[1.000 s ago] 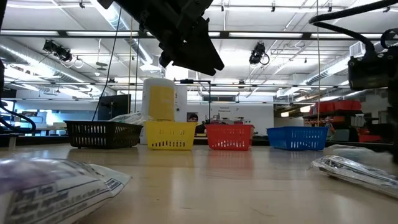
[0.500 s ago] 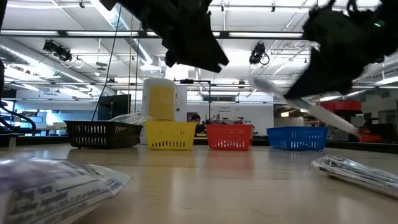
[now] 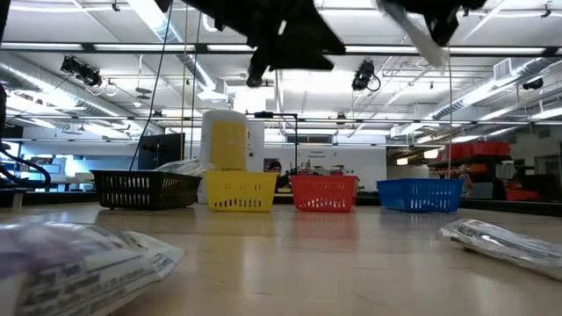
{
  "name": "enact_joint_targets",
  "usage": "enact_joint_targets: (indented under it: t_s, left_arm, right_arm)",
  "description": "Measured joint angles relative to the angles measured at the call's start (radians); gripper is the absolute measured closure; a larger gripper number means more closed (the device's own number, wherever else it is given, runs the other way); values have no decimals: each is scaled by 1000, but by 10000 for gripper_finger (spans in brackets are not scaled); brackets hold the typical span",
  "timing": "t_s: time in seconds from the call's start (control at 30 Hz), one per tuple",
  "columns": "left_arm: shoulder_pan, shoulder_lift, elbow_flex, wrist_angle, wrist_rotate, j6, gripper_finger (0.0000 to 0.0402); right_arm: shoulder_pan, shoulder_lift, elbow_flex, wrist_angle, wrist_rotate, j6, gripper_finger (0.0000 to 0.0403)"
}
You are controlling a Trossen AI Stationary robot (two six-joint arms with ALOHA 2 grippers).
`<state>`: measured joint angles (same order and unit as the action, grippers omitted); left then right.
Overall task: Pick & Place Travel size toiletries
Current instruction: Put the blue toothbrush into the black bin
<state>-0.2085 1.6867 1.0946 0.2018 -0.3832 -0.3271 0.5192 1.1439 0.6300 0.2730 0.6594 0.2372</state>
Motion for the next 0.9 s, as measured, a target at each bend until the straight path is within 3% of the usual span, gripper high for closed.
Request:
enact_joint_targets:
  t_s: [0.27, 0.53, 0.7, 0.9]
  left_arm:
    - [-1, 0, 0, 256, 178, 136, 238]
    - [5, 0, 0, 344, 178, 161, 238]
    - [5, 0, 0, 344, 178, 160, 238]
    - [5, 0, 0, 337, 139, 151, 253]
  right_arm:
    - [-2, 0, 0, 192, -33, -131, 383]
    - [-28, 24, 1, 343, -47, -211, 384]
    - [-88, 100, 1, 458, -165, -221, 384]
    - [-126, 164, 1, 545, -193, -232, 384]
